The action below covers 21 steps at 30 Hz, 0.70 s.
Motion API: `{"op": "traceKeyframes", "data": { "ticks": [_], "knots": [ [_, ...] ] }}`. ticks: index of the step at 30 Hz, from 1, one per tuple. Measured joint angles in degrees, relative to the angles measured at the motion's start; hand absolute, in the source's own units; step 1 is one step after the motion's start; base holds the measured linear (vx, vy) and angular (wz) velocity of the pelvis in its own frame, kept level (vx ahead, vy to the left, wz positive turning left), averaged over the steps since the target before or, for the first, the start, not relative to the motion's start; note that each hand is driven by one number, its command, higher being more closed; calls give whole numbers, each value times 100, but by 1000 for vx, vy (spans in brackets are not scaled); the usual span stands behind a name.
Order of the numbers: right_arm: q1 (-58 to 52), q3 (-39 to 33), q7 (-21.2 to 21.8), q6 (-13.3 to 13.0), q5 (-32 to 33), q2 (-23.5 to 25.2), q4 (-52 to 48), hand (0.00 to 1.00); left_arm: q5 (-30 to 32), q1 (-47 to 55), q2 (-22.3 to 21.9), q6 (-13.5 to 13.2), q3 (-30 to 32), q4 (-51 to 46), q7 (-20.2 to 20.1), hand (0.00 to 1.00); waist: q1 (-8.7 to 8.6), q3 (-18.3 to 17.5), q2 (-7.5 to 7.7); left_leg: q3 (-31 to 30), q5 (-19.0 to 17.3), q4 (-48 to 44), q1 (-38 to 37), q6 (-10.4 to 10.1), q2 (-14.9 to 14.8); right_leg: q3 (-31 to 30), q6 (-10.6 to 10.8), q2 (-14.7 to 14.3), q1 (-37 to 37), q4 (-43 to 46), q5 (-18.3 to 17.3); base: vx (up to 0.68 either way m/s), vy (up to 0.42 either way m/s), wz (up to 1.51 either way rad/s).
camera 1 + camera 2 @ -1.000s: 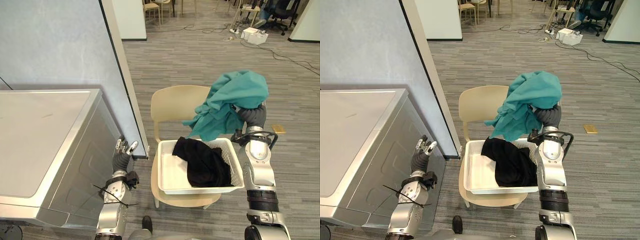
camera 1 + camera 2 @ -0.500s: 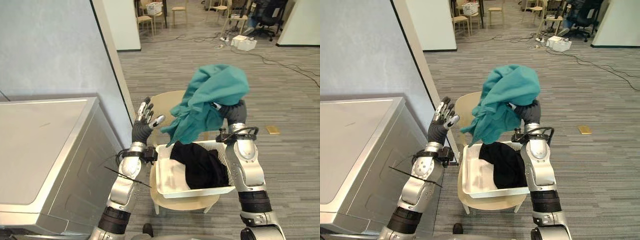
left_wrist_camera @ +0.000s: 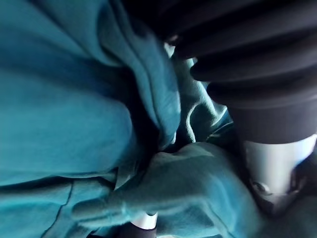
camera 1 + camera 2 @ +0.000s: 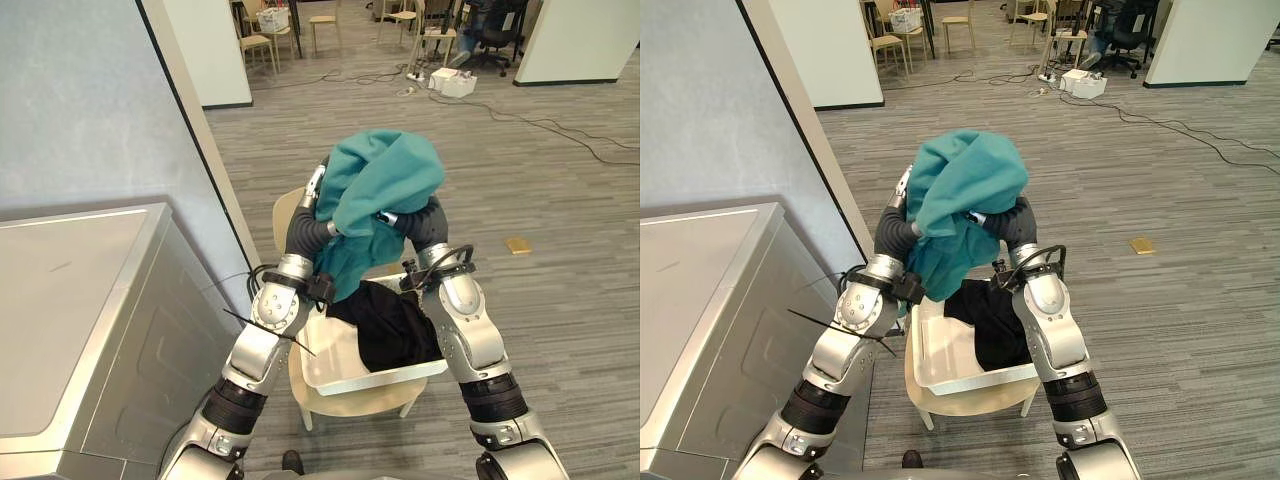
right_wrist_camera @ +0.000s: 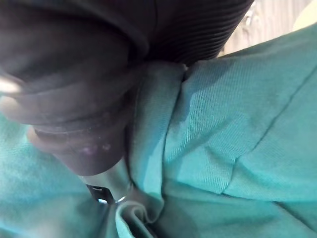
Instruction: Pick up the laundry basket with both hands and put the clothes into the washing machine.
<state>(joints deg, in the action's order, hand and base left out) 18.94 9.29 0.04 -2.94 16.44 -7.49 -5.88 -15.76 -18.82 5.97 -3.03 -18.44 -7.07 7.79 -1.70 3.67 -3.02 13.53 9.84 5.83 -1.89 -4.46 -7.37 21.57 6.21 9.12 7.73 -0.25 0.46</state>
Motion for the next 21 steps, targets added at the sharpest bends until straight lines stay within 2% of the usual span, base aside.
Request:
{"op": "traceKeyframes", "data": {
  "ticks": [7, 8, 16, 21],
  "knots": [
    [5, 196, 24, -1, 118, 18, 0, 100, -7, -226, 166, 5, -229, 157, 5, 0, -53, -1, -1, 15, 0, -4, 0, 0, 0, -12, 0, 0, -8, -9, 7, 0, 0, 0],
    [6, 220, 24, -2, 147, 21, 0, 100, -2, -379, 165, 6, -241, 260, 1, 100, -53, -4, -3, 15, 0, -5, 0, 0, 0, -12, 0, 0, -8, -9, 9, 0, 0, 0],
    [7, 295, 78, -37, 199, 18, 0, 100, 2, -541, 220, 10, -336, 278, 16, 100, -68, -56, 1, 13, 0, -27, 6, 0, 2, -10, 2, -1, -7, -24, 13, 0, 0, 0],
    [0, 502, 156, -86, 206, 17, -1, 100, -2, -785, 252, 15, -120, 512, 144, 100, -78, -64, 11, 10, 1, -28, 6, 0, 3, -11, 3, 0, -7, -24, 19, 0, 0, 0]
  ]
}}
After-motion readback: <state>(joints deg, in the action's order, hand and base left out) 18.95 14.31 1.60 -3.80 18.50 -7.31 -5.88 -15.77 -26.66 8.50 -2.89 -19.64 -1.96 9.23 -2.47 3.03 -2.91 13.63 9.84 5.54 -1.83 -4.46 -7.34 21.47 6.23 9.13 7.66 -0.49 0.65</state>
